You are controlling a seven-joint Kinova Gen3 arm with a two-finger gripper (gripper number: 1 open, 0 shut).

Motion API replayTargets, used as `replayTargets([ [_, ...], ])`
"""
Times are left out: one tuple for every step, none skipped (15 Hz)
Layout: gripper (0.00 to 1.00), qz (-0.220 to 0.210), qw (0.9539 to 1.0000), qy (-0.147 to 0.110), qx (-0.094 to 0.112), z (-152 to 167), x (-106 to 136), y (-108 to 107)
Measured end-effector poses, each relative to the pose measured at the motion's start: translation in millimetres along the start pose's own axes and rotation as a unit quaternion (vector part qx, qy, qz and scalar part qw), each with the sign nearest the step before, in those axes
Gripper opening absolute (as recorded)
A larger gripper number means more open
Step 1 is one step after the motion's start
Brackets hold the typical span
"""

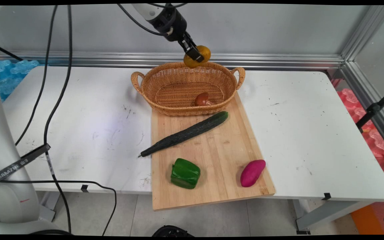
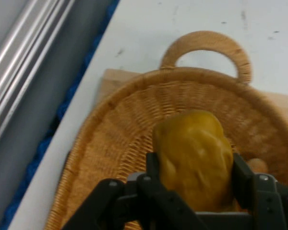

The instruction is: Place the picked object in the vegetable basket

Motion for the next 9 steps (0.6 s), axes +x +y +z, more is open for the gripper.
replayTargets([
  [0.00, 0.002, 1.0000, -0.002, 0.002, 5, 0, -5],
  [0.00, 0.006, 1.0000, -0.006, 0.003, 14, 0, -11],
  [0.00, 0.014, 0.9998, -0.010, 0.002, 23, 0, -17],
  [0.00, 0.022, 0.9997, -0.014, 0.000, 31, 1, -21],
  [0.00, 0.030, 0.9994, -0.018, -0.005, 42, 1, -25],
  [0.00, 0.037, 0.9990, -0.023, -0.009, 52, 0, -29],
  [0.00, 0.043, 0.9986, -0.028, -0.011, 61, -1, -32],
  [0.00, 0.046, 0.9984, -0.031, -0.013, 67, -1, -35],
  [0.00, 0.050, 0.9980, -0.036, -0.015, 76, -2, -38],
])
